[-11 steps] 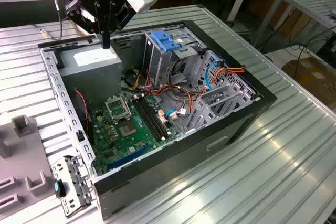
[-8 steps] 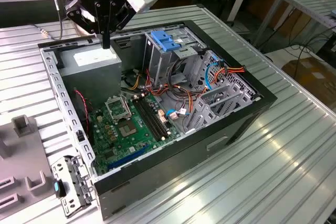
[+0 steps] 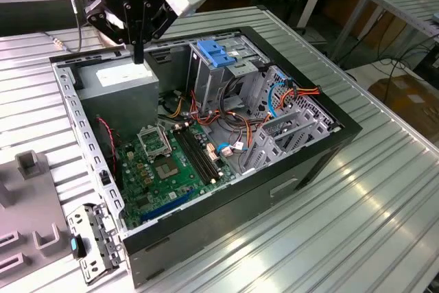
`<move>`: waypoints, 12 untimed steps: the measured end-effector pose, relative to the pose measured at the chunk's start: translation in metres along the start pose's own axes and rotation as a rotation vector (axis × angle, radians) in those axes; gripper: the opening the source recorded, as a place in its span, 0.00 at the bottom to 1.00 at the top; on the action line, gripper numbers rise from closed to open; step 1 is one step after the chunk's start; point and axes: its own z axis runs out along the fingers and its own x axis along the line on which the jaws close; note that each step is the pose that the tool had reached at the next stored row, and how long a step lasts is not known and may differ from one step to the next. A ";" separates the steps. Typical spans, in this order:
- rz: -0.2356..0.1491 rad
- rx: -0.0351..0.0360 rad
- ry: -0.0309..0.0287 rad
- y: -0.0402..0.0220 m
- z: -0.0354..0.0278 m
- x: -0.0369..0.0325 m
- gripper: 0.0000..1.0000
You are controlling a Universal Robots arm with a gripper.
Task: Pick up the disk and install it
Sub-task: 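Reach for the disk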
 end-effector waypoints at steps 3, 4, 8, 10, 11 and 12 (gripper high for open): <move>0.000 -0.0001 -0.0001 -0.0002 0.0001 0.0025 0.11; 0.000 0.0000 0.0000 -0.0003 0.0000 0.0033 0.11; 0.000 0.0000 0.0000 -0.0007 0.0001 0.0085 0.11; 0.000 0.0000 0.0000 -0.0008 0.0001 0.0099 0.11; 0.000 0.0000 0.0000 -0.0009 0.0002 0.0109 0.11; 0.000 -0.0001 0.0000 -0.0010 0.0002 0.0117 0.11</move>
